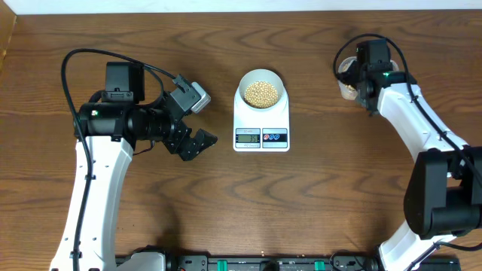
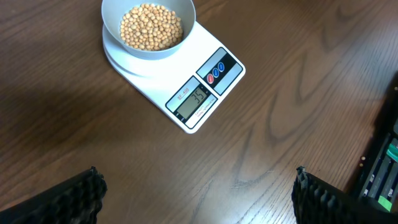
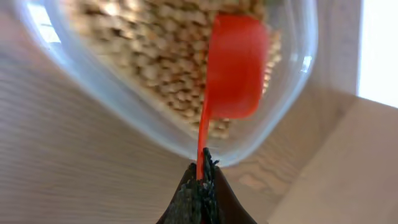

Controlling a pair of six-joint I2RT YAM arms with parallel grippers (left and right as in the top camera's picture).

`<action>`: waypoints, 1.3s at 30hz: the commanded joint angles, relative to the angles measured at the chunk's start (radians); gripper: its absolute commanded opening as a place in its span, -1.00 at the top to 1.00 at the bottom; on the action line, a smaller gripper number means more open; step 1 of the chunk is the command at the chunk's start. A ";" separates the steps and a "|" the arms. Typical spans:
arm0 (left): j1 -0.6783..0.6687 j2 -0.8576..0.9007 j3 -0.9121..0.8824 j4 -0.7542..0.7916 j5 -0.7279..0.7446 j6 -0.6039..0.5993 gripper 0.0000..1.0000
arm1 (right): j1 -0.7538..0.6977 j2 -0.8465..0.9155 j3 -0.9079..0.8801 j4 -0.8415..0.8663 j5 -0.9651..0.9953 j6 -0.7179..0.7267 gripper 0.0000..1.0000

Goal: Scoop item into bowl and weigh 50g on scale
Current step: 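Dip the red scoop into the soybean tub and scoop more beans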

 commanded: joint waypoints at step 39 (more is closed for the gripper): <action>0.003 -0.011 0.006 -0.004 0.013 0.017 -0.96 | -0.422 0.004 0.002 -0.051 -1.125 0.674 0.98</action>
